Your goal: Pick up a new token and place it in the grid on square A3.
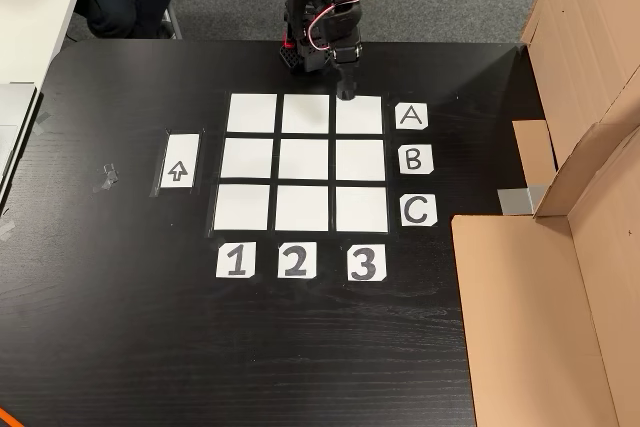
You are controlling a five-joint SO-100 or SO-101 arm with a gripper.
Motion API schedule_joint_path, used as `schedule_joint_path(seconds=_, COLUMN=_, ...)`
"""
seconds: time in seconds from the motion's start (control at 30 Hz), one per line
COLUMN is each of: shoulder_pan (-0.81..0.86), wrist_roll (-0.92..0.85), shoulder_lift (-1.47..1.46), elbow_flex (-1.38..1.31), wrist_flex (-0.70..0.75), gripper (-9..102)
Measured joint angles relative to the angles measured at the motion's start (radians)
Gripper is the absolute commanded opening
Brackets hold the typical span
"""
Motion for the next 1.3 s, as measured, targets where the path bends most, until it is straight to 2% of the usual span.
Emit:
schedule_joint_path(seconds=0.4, shoulder_pan=-0.222, wrist_roll=-0.008, shoulder_lift=0.084, elbow_flex=0.183, wrist_flex=-0.06, gripper=12)
schedule_joint_path(seconds=0.87, shoulder_pan=-0.247, wrist_roll=-0.008, shoulder_lift=0.058, elbow_flex=0.411, wrist_flex=-0.229, gripper=13)
schedule_joint_path(seconds=1.3, shoulder_pan=-0.265, wrist_roll=-0.008, shoulder_lift=-0.112, elbow_flex=0.454, wrist_flex=-0.308, gripper=13)
